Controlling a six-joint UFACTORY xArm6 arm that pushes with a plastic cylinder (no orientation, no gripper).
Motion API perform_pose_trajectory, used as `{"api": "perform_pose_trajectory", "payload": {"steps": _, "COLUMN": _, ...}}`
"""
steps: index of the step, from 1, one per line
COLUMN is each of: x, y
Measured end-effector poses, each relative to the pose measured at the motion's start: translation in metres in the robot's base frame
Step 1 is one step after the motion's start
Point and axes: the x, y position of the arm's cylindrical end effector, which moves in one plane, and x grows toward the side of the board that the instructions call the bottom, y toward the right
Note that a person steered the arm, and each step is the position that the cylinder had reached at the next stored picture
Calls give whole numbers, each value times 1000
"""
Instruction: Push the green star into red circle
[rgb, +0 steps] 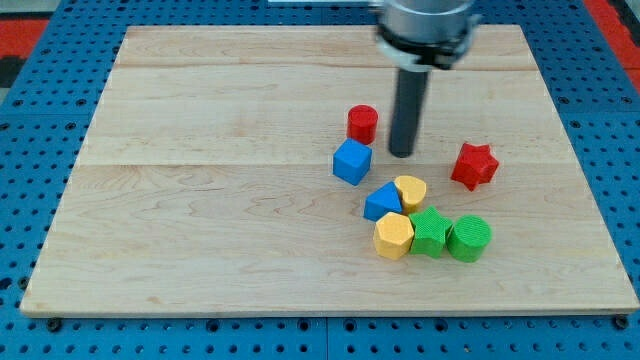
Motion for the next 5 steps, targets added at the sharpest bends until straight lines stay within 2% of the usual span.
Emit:
{"api": "perform_pose_trajectory", "payload": {"steps": 1, "x": 17, "y": -45}}
{"api": "perform_pose_trajectory", "payload": {"steps": 3, "x": 15, "y": -115}}
{"api": "perform_pose_trajectory", "payload": {"steps": 4, "x": 19, "y": -53}}
{"api": "perform_pose_trajectory", "payload": {"steps": 5, "x": 42, "y": -45}}
